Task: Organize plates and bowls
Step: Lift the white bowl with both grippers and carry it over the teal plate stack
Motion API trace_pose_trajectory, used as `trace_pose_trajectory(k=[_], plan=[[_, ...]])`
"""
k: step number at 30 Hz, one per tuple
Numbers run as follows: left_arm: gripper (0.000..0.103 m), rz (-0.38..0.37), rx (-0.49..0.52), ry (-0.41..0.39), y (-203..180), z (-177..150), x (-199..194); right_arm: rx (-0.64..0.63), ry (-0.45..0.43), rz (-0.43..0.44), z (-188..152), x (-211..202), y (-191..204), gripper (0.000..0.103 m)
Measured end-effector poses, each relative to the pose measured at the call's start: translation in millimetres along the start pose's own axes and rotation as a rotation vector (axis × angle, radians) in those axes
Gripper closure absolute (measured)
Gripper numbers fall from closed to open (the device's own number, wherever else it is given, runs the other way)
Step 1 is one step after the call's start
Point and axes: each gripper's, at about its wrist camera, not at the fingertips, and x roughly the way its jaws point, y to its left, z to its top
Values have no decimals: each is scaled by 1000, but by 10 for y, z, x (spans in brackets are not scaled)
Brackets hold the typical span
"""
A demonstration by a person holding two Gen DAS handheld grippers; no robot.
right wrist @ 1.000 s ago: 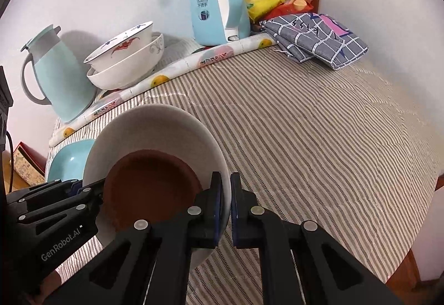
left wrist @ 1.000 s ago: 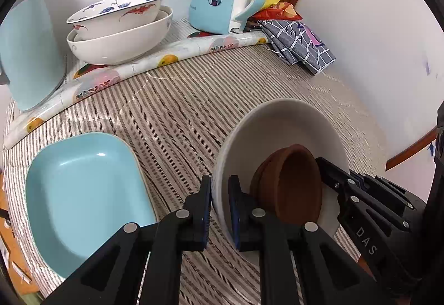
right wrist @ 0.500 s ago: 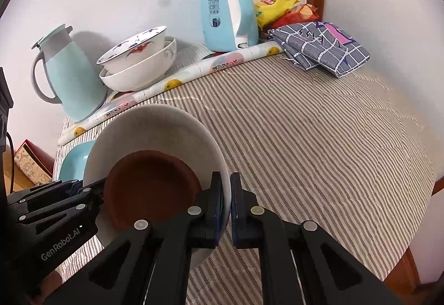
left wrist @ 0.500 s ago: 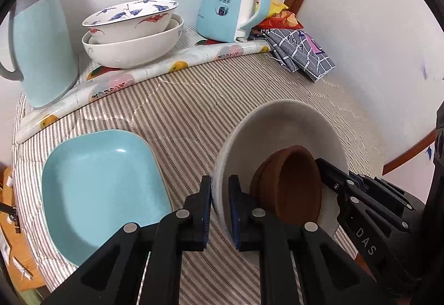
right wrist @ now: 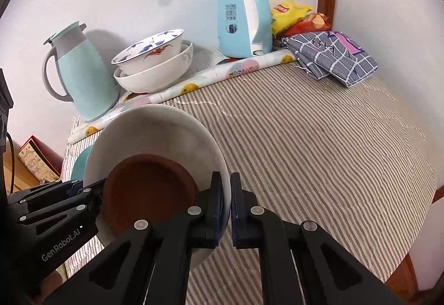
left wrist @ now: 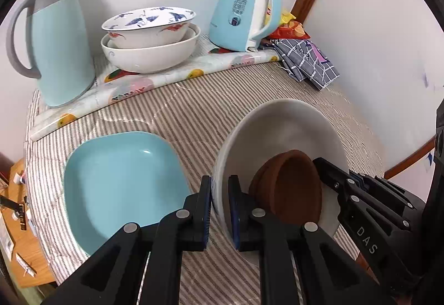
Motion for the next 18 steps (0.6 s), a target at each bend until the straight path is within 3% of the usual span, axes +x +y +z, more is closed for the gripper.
trace_pose_trajectory(k=[18], plan=[[91,37,-42,-12,333,-27,-119,-32,8,47,25,79,320,97]])
